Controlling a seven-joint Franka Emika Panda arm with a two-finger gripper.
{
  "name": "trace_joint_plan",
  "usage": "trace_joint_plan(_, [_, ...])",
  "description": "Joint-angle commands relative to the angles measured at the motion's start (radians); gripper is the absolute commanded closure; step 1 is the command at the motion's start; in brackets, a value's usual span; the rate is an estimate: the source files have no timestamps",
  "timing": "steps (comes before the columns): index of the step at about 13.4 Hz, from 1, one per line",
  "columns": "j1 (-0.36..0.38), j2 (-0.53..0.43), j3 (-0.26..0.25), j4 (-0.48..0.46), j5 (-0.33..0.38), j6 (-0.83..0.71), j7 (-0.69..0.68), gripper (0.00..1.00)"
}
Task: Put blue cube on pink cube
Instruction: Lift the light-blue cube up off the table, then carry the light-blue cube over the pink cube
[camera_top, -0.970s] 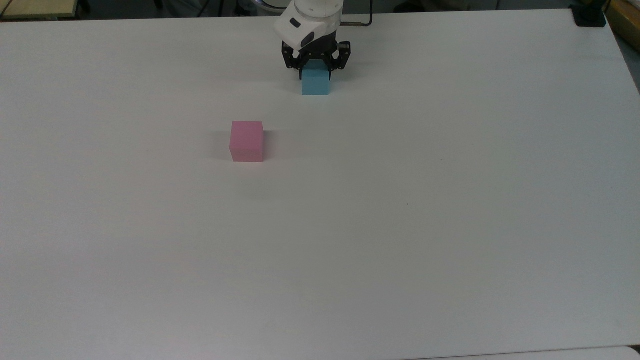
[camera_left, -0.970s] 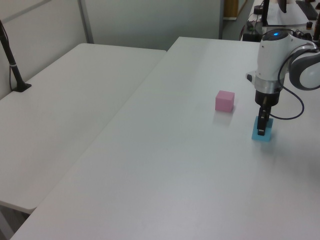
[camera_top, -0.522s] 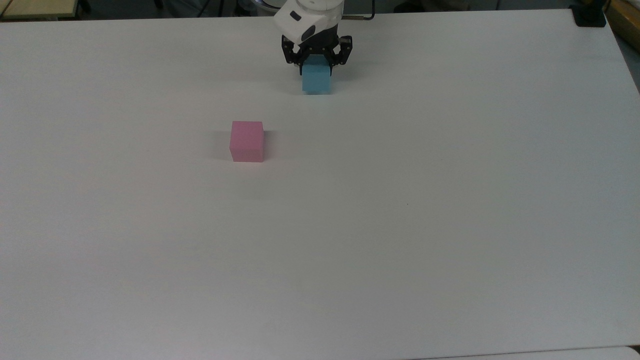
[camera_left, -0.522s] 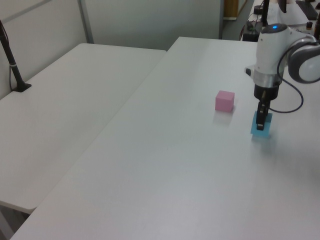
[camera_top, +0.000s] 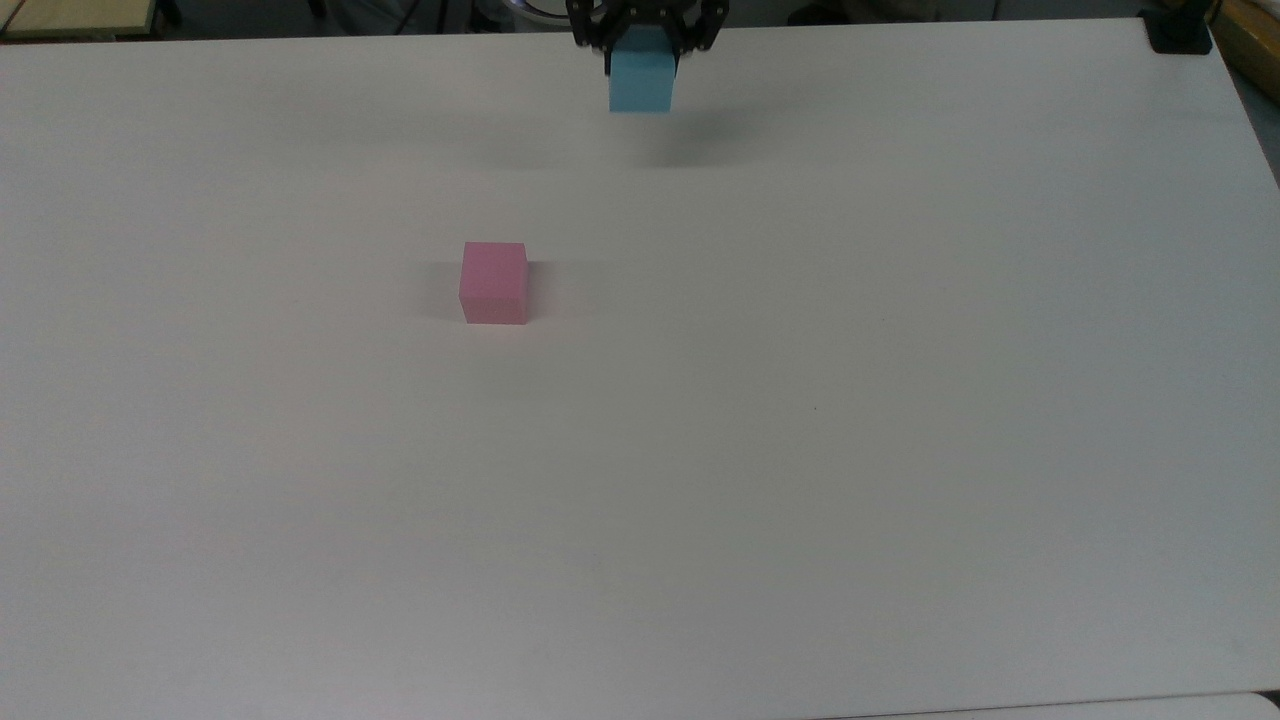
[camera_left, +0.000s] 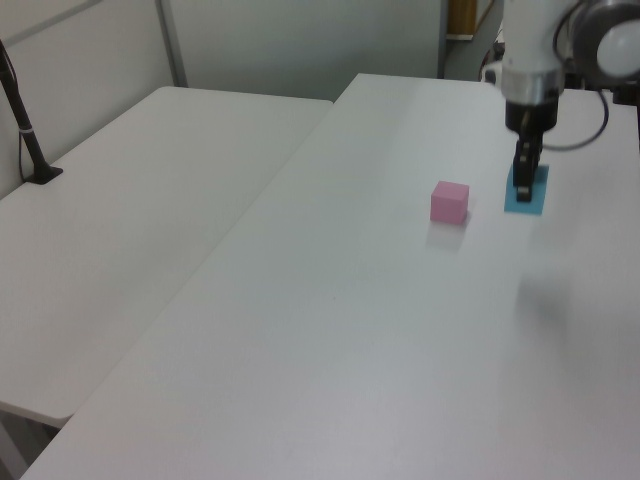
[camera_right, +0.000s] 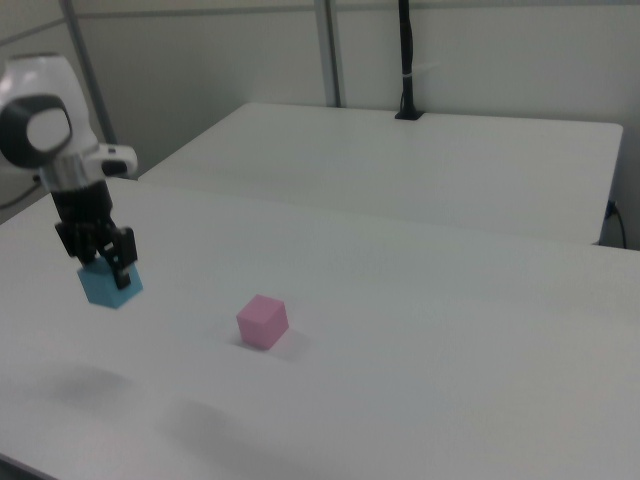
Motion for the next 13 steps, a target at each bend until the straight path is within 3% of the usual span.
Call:
trace_joint_plan(1, [0.007,-0.016,0.001,0.156,0.007,-0.156,0.010,0.76])
trace_joint_plan(5, [-0.005,0.016,-0.003,0.224,0.007,-0.147,-0.004,0.75])
trace_joint_plan(8, [-0.043,0.195,-0.014,0.424,0.005,-0.163,-0.030,0.75])
trace_joint_plan(13, [-0.098,0.315,-0.014,0.569,0.005,-0.158,-0.068,0.75])
